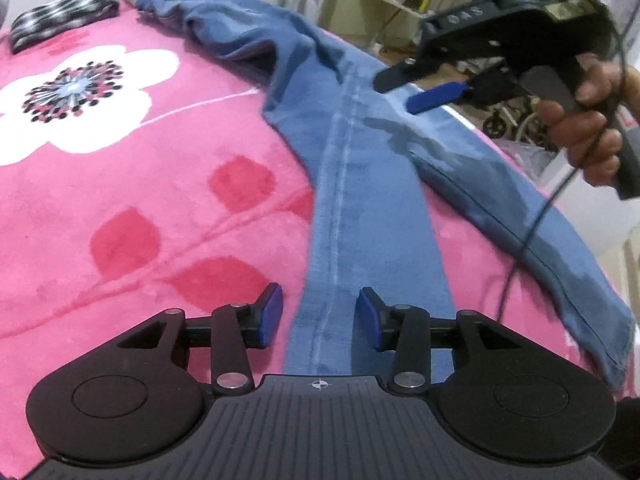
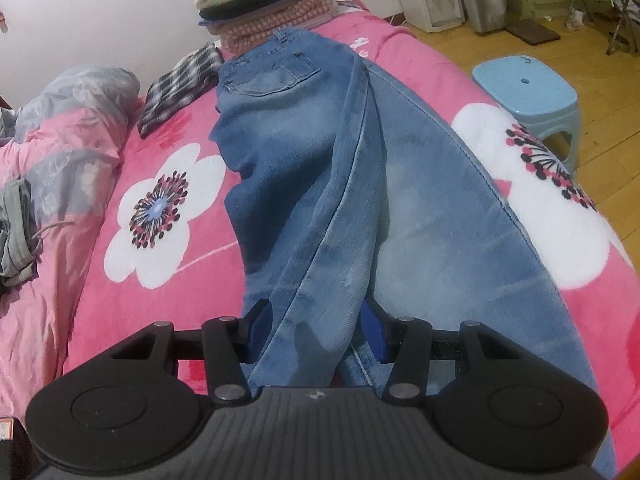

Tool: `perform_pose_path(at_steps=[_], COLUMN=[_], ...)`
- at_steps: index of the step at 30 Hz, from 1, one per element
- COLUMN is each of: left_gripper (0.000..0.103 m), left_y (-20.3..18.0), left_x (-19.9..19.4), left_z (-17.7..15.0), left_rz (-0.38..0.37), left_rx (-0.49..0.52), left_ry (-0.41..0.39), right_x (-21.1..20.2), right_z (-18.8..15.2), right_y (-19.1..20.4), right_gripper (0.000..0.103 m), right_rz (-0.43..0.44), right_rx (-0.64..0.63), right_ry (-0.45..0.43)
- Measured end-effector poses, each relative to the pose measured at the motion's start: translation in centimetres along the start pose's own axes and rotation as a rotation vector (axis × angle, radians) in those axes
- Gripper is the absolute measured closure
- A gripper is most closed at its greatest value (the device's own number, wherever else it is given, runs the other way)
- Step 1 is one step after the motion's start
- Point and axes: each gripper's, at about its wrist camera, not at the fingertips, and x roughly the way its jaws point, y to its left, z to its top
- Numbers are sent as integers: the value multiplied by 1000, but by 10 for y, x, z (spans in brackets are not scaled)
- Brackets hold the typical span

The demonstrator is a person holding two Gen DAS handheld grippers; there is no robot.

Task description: Fold clothes

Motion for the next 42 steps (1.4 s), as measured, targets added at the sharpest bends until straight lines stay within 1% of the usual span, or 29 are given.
perform_pose_path(at_steps=[3,4,5,7,9,10,12,16,18,21,23,25,26,27,28,30,33,35,40,42], left_gripper=[72,76,80,93,98,100,101,102,102,102,102,102,102,102,102,102,102,102,103,103], left_y=[-6,-6,-5,-1,0,-2,-9,-26,-33,-44,-51,-56,-58,-60,-61,-65,-71,-77,-97,-104], left_x=[-2,-2,-3,-6,-10,-12,-15,-15,-14,-11,-10,-7,-5,-3,0,4,12,17,30,38], left_z=[-4,-4,-4,-3,0,1,3,6,8,11,13,17,19,21,24,29,41,53,91,105], left_rz=[-27,-27,-27,-39,-66,-72,-89,-154,-194,-254,-294,-334,-354,-373,-389,-419,-457,-484,-557,-578], left_rx=[24,16,0,-47,-87,-83,-70,-41,-38,-34,-31,-37,-43,-51,-59,-70,-70,-60,1,4], left_ry=[4,3,2,-4,-14,-21,-34,-47,-49,-51,-52,-54,-52,-47,-41,-31,-10,11,51,61], right_x=[-1,0,0,1,2,3,5,10,14,24,28,30,30,30,29,25,17,10,2,0], right_z=[1,1,2,4,6,7,9,13,14,18,20,21,22,23,24,26,31,36,53,61], right_y=[-1,-1,-1,0,4,6,10,21,25,26,19,11,6,0,-5,-13,-23,-26,-36,-41], right_gripper=[51,51,51,51,50,50,49,43,43,43,44,49,52,60,74,93,99,100,101,101], right_rz=[1,1,0,-4,-17,-25,-48,-88,-114,-182,-219,-236,-229,-223,-217,-205,-189,-180,-192,-199], right_rx=[4,4,3,-3,-20,-30,-58,-128,-165,-209,-193,-169,-153,-136,-119,-95,-70,-75,-83,-89], right_ry=[-9,-11,-13,-17,-25,-29,-35,-52,-55,-62,-73,-84,-89,-94,-99,-115,-144,-158,-163,-166])
